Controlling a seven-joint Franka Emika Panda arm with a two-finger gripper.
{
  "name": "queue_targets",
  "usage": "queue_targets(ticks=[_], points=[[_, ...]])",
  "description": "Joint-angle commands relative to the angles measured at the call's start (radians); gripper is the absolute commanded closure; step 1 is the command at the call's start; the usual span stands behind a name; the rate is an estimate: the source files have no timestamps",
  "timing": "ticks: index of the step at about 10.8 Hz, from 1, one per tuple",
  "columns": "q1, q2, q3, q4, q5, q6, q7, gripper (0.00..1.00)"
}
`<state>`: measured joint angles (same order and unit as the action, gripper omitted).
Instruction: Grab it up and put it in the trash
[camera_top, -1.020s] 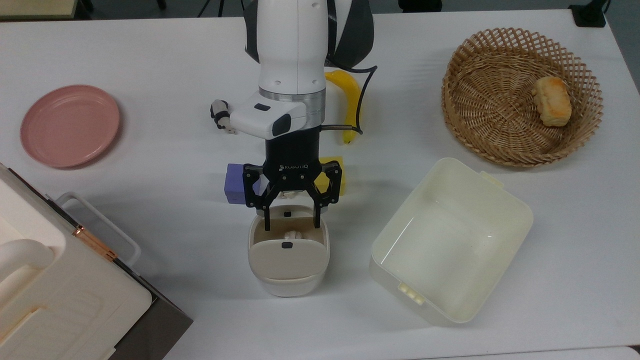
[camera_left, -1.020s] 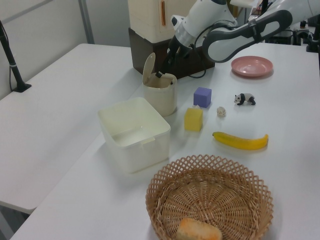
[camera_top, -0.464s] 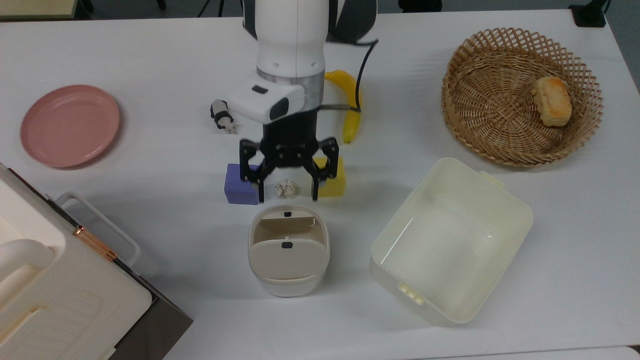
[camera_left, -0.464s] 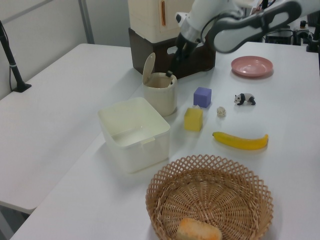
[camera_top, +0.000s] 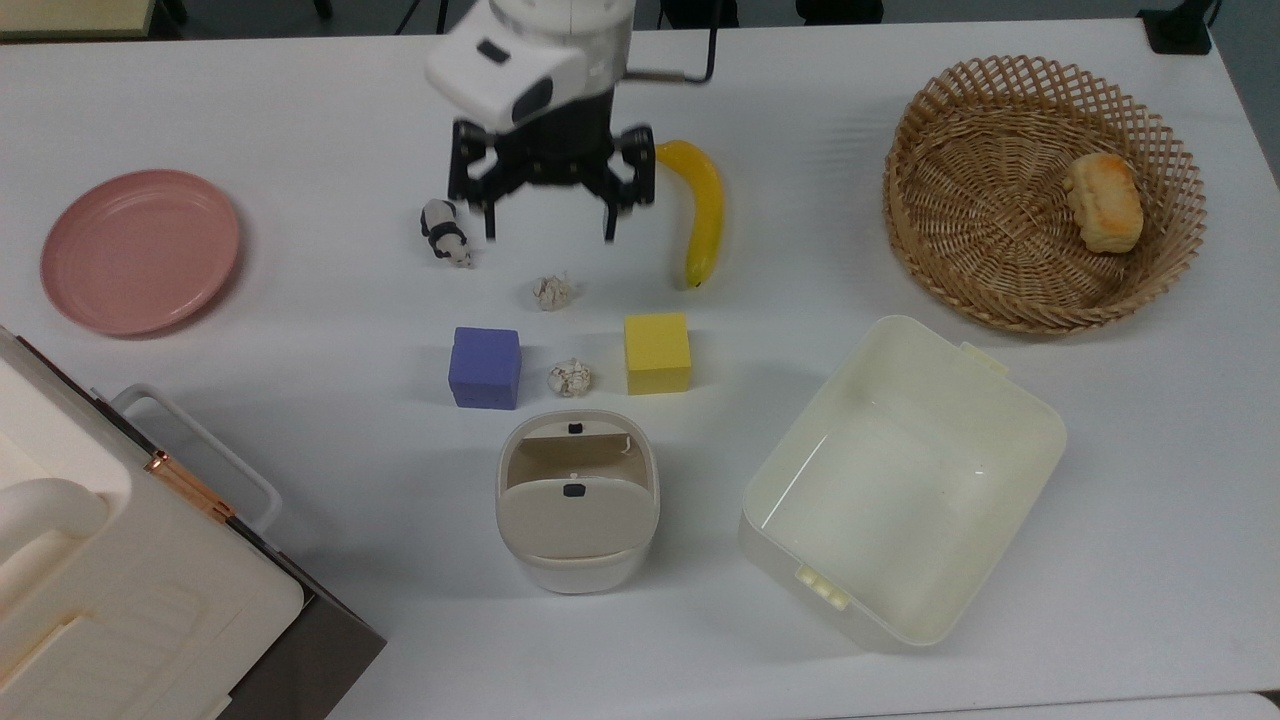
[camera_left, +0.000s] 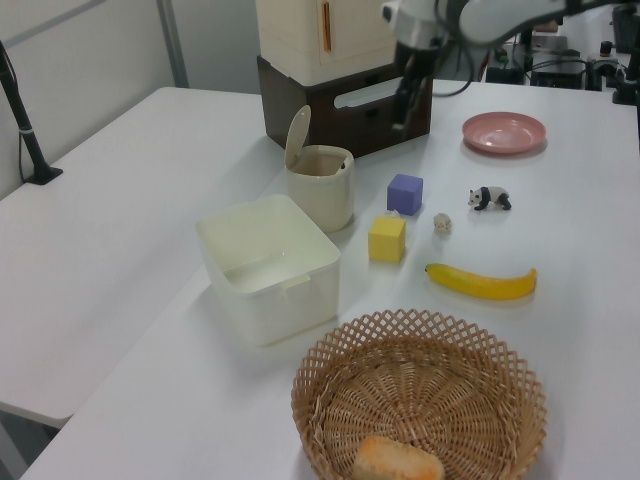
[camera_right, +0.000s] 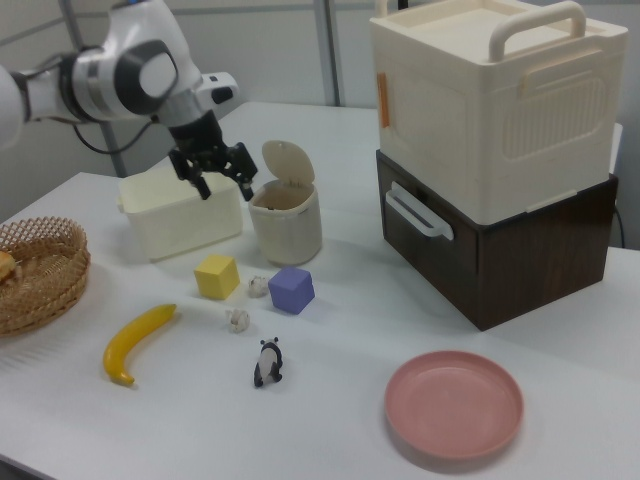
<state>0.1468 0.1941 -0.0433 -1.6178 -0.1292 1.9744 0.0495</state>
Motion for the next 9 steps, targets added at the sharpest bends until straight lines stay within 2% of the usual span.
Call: queue_targets(ticks=[1,5,9], points=[[0.013,-0.116,-0.001,-0.053,-0.007,-0.202,0.015,0.00],[-0.001,-0.188,-0.004,-0.048,0.060,-0.348,0.021,0.00],[-0.006,-0.188,-0.013,-0.037,0.082,-0.350,0.023,0.00]])
